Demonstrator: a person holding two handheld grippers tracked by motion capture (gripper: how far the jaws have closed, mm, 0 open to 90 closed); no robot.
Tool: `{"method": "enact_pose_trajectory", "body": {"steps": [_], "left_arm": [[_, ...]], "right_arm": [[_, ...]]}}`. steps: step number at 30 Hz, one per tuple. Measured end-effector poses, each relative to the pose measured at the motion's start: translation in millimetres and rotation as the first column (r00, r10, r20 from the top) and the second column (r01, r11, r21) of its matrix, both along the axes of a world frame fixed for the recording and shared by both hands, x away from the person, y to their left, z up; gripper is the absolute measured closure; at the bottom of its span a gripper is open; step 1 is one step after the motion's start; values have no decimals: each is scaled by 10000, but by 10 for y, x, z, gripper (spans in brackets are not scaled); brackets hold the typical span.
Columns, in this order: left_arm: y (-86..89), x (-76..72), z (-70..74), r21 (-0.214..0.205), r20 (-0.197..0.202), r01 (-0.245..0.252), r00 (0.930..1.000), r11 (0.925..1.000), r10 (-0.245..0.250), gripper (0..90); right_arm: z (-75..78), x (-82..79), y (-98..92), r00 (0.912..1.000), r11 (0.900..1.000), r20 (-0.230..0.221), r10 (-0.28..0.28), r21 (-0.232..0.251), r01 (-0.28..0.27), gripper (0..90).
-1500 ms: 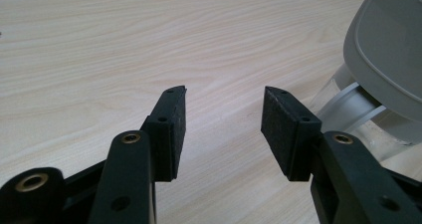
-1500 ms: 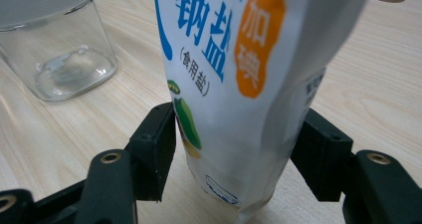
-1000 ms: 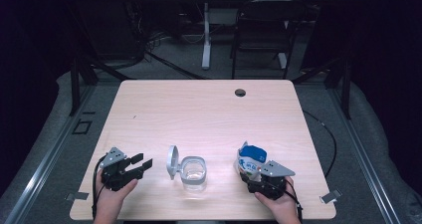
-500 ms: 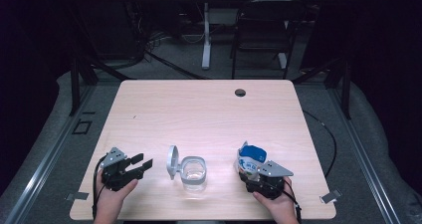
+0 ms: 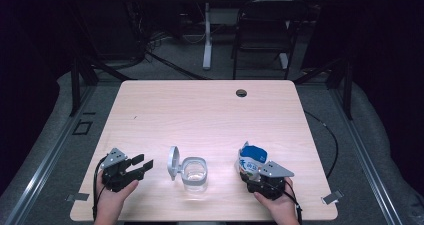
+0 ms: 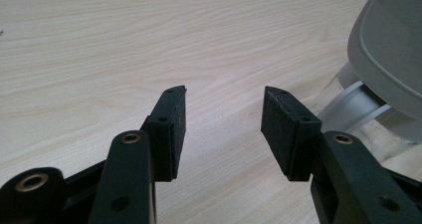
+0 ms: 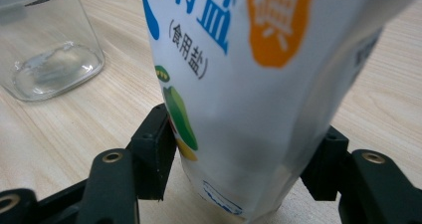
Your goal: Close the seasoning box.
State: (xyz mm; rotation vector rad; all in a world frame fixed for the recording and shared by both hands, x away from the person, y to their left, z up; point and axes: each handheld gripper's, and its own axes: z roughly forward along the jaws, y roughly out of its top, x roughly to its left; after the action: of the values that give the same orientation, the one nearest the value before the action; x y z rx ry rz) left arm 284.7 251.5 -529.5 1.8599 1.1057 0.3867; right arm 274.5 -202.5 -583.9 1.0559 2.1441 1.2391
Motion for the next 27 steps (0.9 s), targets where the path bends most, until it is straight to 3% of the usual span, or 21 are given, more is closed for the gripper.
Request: {"method": "enact_pose_trajectory", "body": {"steps": [27], "left_arm": [[12,4,-7,-75,74,-110,9999,9999,110,527]], "right_arm": [[14,11,-7,9997,9997,-77,217,-57,-217,423]]}}
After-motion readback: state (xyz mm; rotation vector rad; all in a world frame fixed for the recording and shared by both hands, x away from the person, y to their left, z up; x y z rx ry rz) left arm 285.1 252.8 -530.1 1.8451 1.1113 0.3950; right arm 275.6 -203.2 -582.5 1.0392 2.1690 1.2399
